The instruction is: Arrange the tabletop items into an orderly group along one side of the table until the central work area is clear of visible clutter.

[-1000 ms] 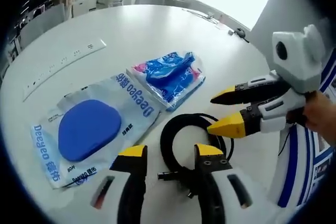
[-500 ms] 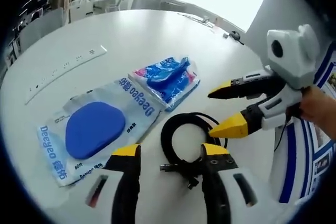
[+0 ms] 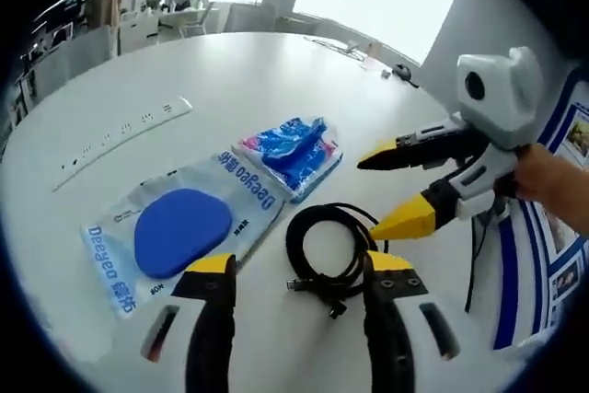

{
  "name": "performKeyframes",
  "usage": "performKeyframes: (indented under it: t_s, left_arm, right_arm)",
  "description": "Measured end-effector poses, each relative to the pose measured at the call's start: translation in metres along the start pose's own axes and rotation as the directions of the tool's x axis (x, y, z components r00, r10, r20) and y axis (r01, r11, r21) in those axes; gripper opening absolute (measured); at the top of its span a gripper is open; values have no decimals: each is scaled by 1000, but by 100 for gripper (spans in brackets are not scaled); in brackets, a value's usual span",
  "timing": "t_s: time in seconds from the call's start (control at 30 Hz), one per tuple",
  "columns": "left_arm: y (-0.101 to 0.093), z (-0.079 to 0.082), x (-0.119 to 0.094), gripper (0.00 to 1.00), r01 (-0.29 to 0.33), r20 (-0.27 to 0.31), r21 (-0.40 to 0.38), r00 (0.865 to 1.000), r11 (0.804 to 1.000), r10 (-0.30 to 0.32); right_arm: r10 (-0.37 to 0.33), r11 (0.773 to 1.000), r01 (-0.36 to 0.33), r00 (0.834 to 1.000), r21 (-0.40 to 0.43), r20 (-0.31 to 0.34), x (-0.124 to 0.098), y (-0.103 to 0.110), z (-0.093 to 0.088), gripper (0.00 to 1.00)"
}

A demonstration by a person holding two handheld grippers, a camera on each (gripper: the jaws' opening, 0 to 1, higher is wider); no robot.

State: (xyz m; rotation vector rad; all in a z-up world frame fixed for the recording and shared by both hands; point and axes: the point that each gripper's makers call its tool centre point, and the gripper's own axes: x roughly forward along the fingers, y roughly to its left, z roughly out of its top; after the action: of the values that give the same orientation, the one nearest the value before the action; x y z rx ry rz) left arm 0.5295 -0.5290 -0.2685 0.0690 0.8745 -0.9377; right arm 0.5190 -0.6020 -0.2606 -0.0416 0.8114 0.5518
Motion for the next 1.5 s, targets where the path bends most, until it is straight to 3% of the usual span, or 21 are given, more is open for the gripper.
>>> performKeyframes:
  t_s: [0.53, 0.8, 1.5]
  left_arm:
    - [3, 0, -34, 74, 26, 70, -9, 997, 1000, -25]
    - [8, 2, -53, 77, 17, 99, -12, 995, 1000, -16]
    - [27, -16, -116, 83, -25, 155, -36, 987, 999, 31]
  right_arm:
    - [55, 997, -54, 998, -51, 28, -7, 22, 20, 59]
    - [70, 995, -67, 997, -75, 36, -9, 33, 29, 60]
    - [125, 982, -117, 991, -146, 54, -10, 73, 56, 60]
